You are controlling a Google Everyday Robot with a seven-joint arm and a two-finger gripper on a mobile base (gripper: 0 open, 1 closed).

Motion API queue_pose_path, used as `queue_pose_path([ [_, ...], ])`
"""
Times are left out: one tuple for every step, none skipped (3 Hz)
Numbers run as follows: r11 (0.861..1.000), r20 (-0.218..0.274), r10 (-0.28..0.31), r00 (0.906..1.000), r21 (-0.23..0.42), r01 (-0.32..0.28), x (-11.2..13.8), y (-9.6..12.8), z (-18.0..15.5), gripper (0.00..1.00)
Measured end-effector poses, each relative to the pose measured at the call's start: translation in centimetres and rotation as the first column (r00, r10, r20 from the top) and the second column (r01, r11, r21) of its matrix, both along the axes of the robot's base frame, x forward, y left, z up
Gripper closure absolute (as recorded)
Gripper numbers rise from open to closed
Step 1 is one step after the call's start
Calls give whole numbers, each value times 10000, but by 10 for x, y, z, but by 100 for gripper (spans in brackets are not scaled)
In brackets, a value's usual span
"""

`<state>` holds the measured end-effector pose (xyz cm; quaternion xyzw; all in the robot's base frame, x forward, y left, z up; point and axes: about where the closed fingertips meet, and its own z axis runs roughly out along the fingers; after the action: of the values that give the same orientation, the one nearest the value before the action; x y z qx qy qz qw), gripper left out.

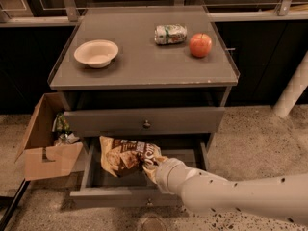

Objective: Pick brown chip bag from middle drawer and place on counter

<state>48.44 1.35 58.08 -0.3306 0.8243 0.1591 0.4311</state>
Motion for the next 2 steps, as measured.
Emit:
queue_pose_path([
  [9987,134,494,9987,133,-496,-2,7,8,100],
  [9908,489,1236,9911,495,-1260,2,23,34,100],
])
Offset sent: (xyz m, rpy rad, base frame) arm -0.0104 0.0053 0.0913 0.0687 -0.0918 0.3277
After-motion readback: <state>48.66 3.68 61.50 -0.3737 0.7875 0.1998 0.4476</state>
